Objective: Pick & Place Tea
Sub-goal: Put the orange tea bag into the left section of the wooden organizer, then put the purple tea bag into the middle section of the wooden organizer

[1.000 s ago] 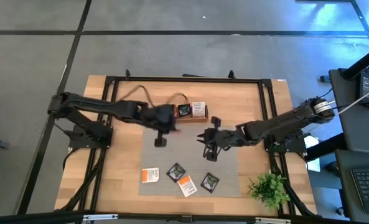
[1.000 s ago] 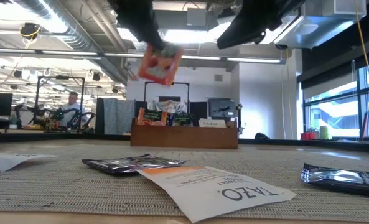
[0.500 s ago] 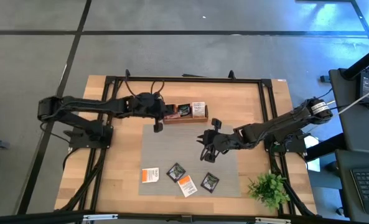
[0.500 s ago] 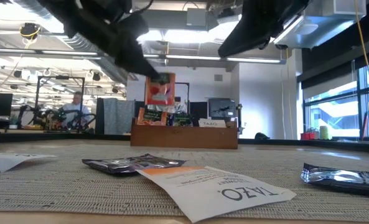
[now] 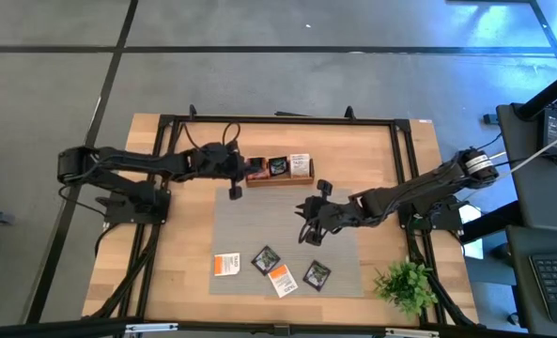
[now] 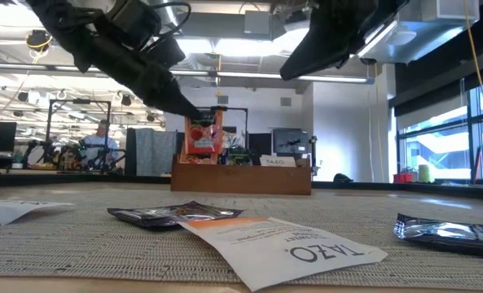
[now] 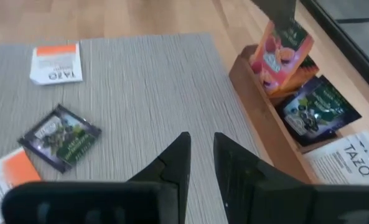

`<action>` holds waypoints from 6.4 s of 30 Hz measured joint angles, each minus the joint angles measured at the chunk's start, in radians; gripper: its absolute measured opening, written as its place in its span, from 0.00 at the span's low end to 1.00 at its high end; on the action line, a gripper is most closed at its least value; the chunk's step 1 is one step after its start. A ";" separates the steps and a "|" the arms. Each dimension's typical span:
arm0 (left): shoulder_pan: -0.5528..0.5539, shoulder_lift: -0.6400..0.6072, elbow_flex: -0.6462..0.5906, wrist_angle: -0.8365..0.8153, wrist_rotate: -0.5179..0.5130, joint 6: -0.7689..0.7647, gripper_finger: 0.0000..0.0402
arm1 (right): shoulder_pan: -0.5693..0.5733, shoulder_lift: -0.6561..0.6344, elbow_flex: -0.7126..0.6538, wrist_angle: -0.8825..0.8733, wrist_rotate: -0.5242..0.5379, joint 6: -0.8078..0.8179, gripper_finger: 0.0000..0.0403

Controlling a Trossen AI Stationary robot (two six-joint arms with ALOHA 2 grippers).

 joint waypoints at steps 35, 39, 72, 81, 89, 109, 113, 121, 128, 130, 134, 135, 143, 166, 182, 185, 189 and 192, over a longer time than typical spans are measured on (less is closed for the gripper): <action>-0.002 0.166 -0.016 0.028 -0.158 0.040 0.00 | -0.001 0.021 -0.001 -0.008 0.000 -0.005 0.18; -0.002 0.166 -0.016 0.030 -0.166 0.044 0.01 | -0.001 0.021 -0.001 -0.009 0.000 -0.005 0.18; -0.302 0.000 0.049 -0.044 0.197 -0.144 0.30 | -0.001 0.051 -0.001 0.045 -0.018 0.001 0.18; -0.606 0.154 0.049 -0.009 -0.022 -0.303 0.29 | -0.028 0.175 -0.001 0.255 -0.321 0.003 0.18; -0.708 0.307 0.049 0.161 -0.052 -0.403 0.30 | -0.054 0.283 -0.001 0.352 -0.428 0.142 0.27; -0.732 0.602 0.097 0.371 0.080 -0.470 0.29 | -0.079 0.414 -0.001 0.458 -0.527 0.476 0.54; -0.727 0.610 0.099 0.376 0.073 -0.478 0.30 | -0.078 0.413 -0.001 0.468 -0.533 0.532 0.53; -0.720 0.611 0.099 0.365 0.059 -0.479 0.29 | -0.077 0.414 -0.001 0.449 -0.587 0.628 0.51; -0.715 0.612 0.098 0.360 0.027 -0.486 0.29 | -0.064 0.427 -0.001 0.449 -0.586 0.637 0.49; -0.714 0.612 0.098 0.360 0.018 -0.488 0.29 | -0.058 0.443 -0.001 0.451 -0.580 0.655 0.48; -0.714 0.612 0.098 0.359 0.015 -0.488 0.29 | -0.057 0.470 -0.001 0.465 -0.581 0.661 0.47; -0.714 0.612 0.097 0.359 0.015 -0.488 0.29 | -0.057 0.472 -0.001 0.471 -0.580 0.662 0.47; -0.714 0.612 0.097 0.358 0.007 -0.488 0.28 | -0.057 0.479 0.000 0.489 -0.601 0.687 0.47; -0.710 0.613 0.096 0.360 -0.028 -0.491 0.28 | -0.055 0.481 -0.001 0.510 -0.650 0.710 0.47; -0.707 0.613 0.096 0.361 -0.067 -0.495 0.28 | -0.055 0.491 0.000 0.520 -0.630 0.736 0.45; -0.707 0.613 0.096 0.361 -0.067 -0.495 0.28 | -0.055 0.491 0.000 0.521 -0.628 0.736 0.39; -0.708 0.613 0.096 0.361 -0.065 -0.495 0.28 | -0.057 0.491 0.000 0.521 -0.628 0.734 0.28; -0.708 0.613 0.096 0.360 -0.058 -0.490 0.28 | -0.063 0.492 0.000 0.524 -0.633 0.708 0.22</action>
